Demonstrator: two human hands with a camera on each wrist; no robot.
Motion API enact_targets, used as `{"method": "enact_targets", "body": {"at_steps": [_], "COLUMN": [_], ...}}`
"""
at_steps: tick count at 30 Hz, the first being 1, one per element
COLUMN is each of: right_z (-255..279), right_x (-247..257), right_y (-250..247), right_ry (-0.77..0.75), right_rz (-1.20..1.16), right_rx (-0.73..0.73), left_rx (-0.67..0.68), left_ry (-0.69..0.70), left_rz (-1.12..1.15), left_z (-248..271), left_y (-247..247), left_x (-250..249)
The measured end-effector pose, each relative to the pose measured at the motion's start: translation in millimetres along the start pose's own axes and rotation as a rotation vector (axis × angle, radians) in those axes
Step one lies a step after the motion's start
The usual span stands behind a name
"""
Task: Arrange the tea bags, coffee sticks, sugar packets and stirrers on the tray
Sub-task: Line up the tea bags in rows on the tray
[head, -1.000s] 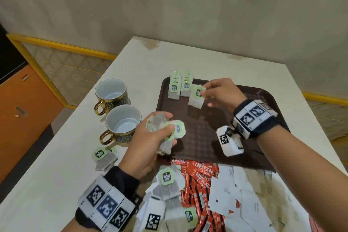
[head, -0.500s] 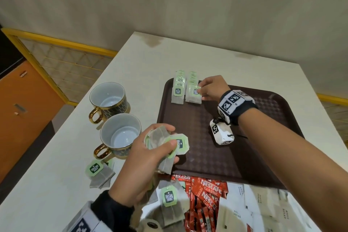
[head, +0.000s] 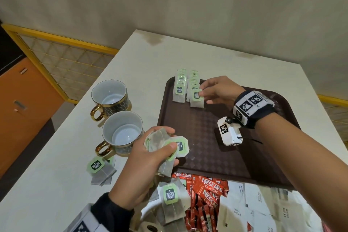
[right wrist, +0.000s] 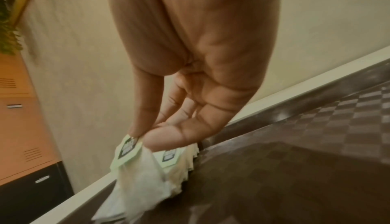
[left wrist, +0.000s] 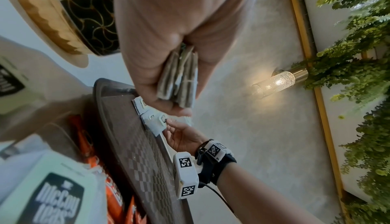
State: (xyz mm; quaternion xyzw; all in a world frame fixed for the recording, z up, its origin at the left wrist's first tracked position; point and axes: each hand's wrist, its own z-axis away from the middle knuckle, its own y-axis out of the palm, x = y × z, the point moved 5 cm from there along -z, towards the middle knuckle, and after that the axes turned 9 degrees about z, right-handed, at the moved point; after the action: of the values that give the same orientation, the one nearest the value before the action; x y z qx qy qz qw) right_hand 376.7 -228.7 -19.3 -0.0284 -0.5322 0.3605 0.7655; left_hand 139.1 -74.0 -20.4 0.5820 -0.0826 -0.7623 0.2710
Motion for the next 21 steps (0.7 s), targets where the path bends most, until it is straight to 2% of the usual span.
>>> {"method": "enact_targets", "body": {"at_steps": [6,16,21], "right_z": [-4,-25,-29], "right_x": [17,28,31], "right_y": [32,40,37], "right_ry": [-0.057,-0.145,-0.186], "right_rz": [0.093,0.355,0.499], "right_rx": [0.054,-0.233,-0.297], "left_rx": [-0.012,-0.023,-0.023], "left_ry": [0.002,0.0,0.006], "left_rz": [-0.001,0.006,-0.015], "left_z": [1,2,1], "left_y": [-1,-2,-2], "left_x": [-2,-3,-3]}}
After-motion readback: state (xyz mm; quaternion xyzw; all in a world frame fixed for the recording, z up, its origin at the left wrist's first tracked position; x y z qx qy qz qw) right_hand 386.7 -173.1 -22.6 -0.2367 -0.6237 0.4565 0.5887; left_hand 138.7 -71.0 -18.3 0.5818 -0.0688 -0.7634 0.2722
